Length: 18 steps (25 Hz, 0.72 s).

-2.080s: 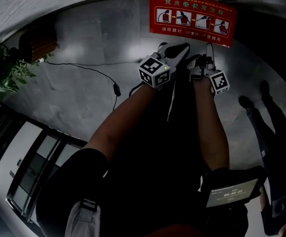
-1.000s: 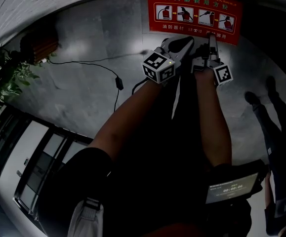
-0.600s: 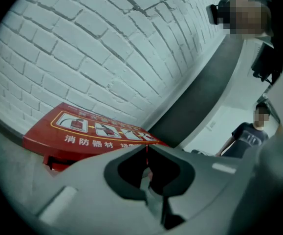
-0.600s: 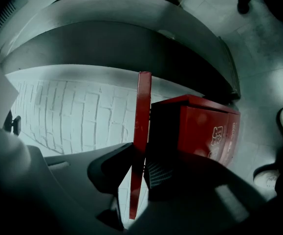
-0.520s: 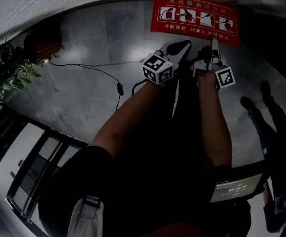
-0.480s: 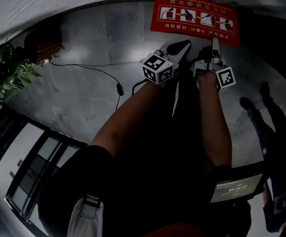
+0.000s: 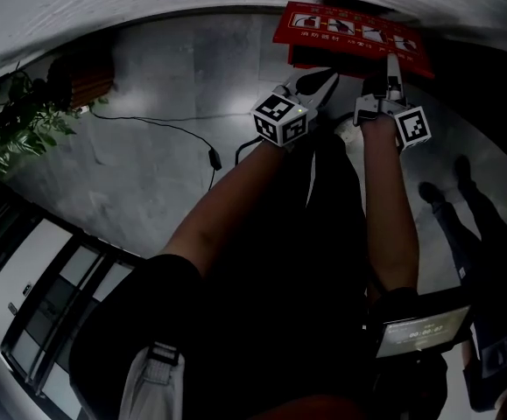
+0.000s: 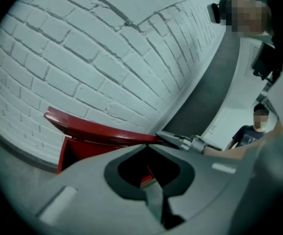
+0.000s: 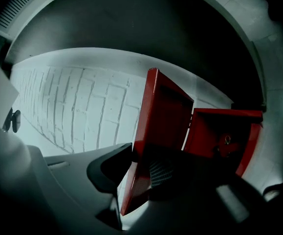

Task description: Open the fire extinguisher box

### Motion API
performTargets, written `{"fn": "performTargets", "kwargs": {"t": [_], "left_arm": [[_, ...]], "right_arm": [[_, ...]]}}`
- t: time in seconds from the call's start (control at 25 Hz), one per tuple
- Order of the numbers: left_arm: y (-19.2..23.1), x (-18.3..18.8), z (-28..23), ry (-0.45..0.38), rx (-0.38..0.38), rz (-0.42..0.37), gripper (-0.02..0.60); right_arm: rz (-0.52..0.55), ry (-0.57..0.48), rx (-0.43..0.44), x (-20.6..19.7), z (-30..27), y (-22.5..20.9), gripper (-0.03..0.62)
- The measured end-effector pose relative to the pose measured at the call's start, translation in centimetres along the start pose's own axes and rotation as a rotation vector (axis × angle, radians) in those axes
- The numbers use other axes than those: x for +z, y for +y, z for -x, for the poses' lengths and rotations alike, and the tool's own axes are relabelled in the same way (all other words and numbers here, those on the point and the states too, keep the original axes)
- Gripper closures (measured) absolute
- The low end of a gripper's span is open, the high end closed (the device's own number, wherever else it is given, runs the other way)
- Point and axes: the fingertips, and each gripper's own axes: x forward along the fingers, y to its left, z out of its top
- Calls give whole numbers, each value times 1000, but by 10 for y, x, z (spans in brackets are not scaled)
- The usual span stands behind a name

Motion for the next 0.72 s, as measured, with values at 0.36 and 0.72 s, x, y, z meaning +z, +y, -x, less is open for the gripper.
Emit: {"fn": "performTargets", "kwargs": {"t": [0.36, 0.72], "left_arm": [[1, 21, 0, -34, -7, -9, 572], [2, 64, -15, -70, -18, -55, 572]], "right_arm": [[-36, -33, 22, 9, -25, 14, 497], [-39, -32, 36, 24, -61, 35, 485]]}}
